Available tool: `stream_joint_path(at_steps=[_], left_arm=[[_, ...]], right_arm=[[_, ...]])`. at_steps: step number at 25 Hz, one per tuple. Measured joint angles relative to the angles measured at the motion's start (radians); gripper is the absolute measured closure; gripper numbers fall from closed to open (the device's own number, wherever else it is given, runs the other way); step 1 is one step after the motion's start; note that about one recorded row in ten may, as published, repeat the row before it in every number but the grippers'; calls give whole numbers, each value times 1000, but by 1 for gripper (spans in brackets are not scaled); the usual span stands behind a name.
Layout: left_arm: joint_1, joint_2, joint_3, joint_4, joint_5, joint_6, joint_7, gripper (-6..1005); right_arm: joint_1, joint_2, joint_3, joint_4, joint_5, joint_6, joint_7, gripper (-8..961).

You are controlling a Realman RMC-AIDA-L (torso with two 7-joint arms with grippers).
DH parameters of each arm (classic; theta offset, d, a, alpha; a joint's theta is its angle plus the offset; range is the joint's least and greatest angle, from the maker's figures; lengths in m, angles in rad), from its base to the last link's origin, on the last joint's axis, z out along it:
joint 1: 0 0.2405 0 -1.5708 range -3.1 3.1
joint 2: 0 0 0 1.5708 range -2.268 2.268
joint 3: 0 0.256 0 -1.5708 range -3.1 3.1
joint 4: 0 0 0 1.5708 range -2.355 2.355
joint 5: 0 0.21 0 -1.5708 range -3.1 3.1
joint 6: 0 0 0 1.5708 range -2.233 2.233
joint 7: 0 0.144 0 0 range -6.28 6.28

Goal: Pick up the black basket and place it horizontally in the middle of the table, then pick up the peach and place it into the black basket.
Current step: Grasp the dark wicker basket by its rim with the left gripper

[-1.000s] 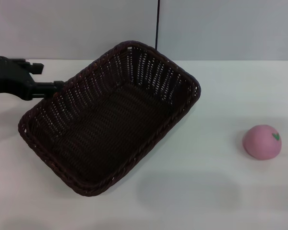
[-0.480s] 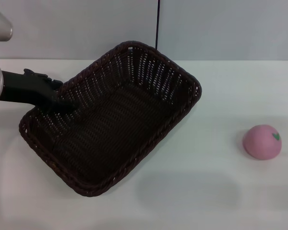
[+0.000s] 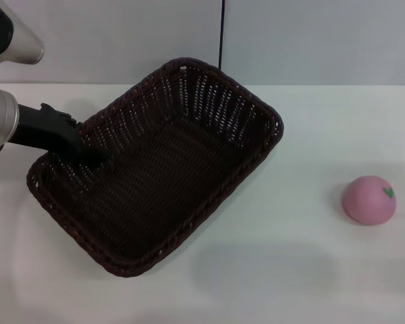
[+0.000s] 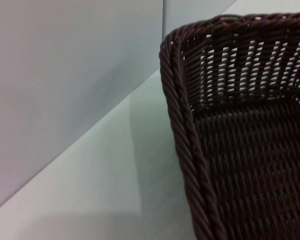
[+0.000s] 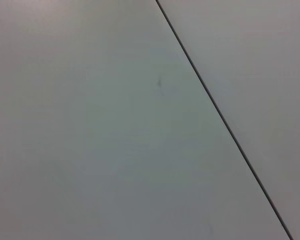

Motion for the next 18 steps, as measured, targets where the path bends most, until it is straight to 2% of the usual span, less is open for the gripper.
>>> stream_joint_path(at_steps=[3, 11, 17, 18], left_arm=[[-9, 0, 0, 1, 22, -6, 4, 381], [-11, 0, 0, 28, 9, -25, 64, 541], [-68, 3, 4, -3, 6, -6, 108, 677], [-97, 3, 5, -22, 4, 17, 150, 706]], right_arm=[[1, 0, 0, 1, 0, 1, 0, 258], [4, 1, 3, 0, 0, 5, 0, 258], [9, 1, 8, 0, 0, 6, 1, 259], [9, 1, 9, 0, 0, 6, 5, 259]])
